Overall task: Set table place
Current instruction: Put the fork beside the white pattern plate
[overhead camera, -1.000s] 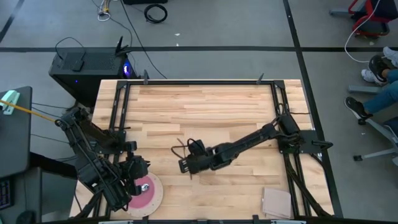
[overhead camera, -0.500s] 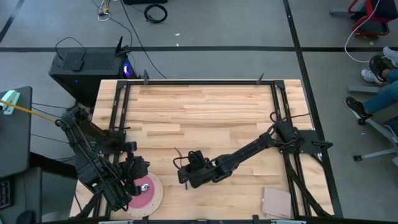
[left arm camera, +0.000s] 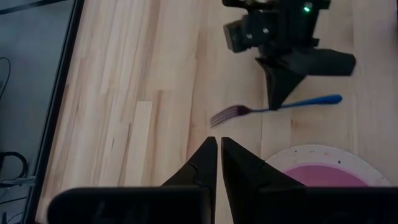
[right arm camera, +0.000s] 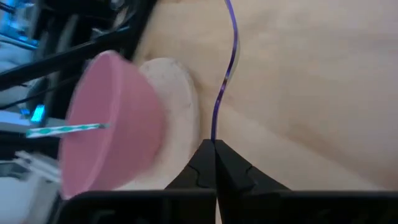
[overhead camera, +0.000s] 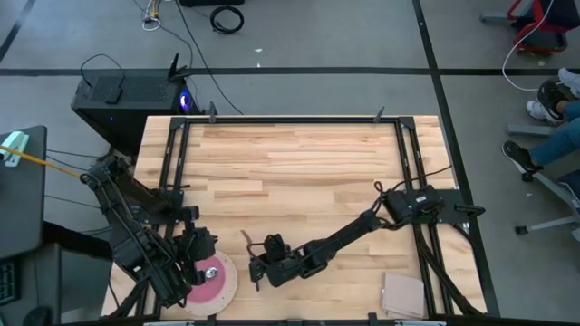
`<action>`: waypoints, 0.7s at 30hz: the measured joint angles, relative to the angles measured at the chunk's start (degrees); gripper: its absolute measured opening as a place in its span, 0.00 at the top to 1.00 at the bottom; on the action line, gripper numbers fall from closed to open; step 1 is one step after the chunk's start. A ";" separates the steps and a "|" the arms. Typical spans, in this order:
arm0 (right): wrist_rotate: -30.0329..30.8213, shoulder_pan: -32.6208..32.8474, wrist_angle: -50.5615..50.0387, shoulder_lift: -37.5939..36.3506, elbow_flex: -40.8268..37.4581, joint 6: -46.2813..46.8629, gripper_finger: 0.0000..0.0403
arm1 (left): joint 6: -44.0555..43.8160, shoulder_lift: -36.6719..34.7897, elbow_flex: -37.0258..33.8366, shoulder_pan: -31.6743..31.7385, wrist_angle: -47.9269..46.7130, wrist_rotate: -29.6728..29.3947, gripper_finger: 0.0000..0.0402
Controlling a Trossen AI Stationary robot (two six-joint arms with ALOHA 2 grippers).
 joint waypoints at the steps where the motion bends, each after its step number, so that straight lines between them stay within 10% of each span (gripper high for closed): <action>1: 0.10 0.13 0.20 1.02 1.62 0.00 1.00 | -0.01 -0.02 0.01 0.00 0.05 0.05 0.93; 21: 1.19 0.91 -5.78 6.21 8.03 5.77 1.00 | -0.01 0.00 -0.01 -0.39 0.32 1.51 0.93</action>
